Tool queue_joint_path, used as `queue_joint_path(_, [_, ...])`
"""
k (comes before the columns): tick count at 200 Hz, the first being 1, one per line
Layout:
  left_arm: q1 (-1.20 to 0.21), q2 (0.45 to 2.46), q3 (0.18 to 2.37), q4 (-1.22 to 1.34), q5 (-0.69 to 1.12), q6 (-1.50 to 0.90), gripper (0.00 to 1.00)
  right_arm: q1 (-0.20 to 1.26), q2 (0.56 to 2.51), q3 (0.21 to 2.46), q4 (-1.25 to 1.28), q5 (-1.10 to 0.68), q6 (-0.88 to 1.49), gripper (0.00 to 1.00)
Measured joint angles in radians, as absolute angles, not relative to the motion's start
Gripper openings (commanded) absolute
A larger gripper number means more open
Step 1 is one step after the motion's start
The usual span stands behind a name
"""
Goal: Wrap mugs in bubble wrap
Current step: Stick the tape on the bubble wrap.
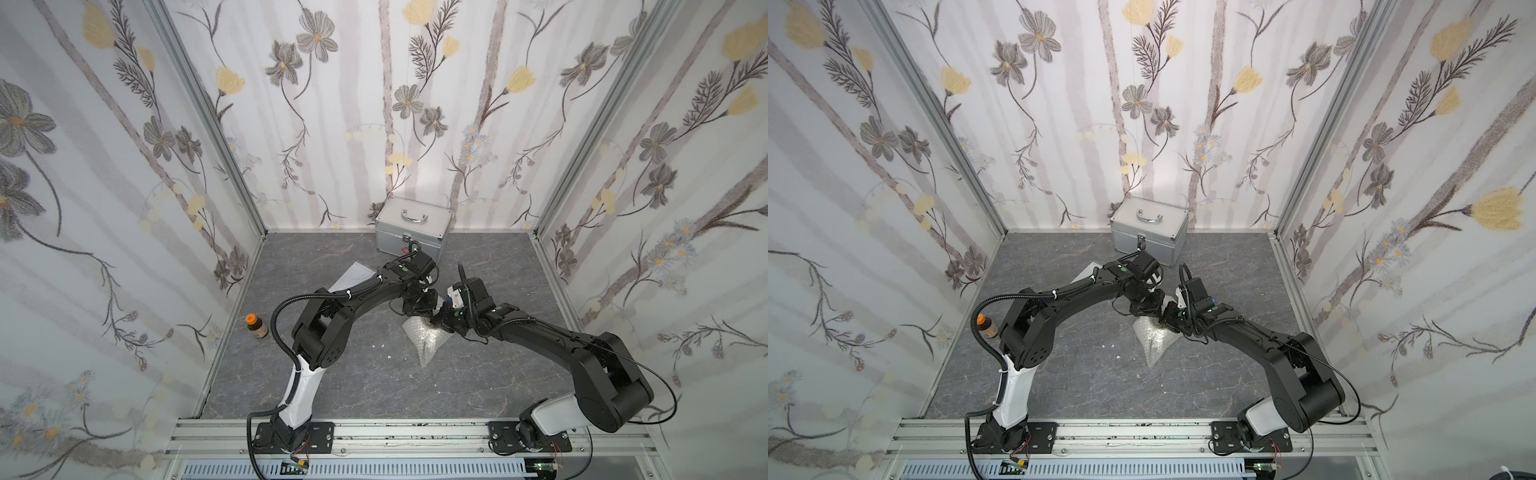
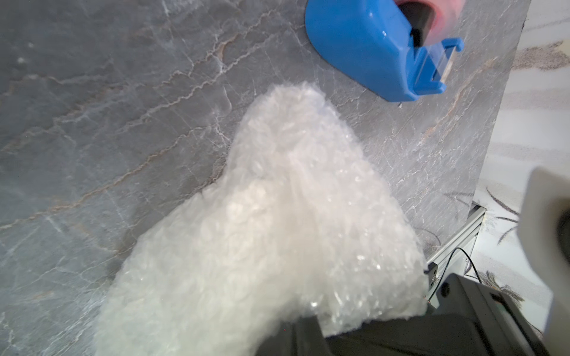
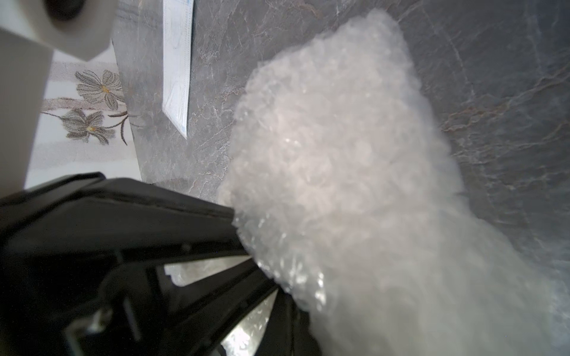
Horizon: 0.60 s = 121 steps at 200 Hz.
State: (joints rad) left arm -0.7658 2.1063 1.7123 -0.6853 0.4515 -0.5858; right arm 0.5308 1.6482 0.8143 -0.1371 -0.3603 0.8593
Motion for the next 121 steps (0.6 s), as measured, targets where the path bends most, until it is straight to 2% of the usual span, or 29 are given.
queue_joint_path(121, [-0.761, 1.995, 1.724, -0.713, 0.393, -0.601, 0.00, 0.529, 1.618, 0.919, -0.219, -0.311, 0.825, 0.00])
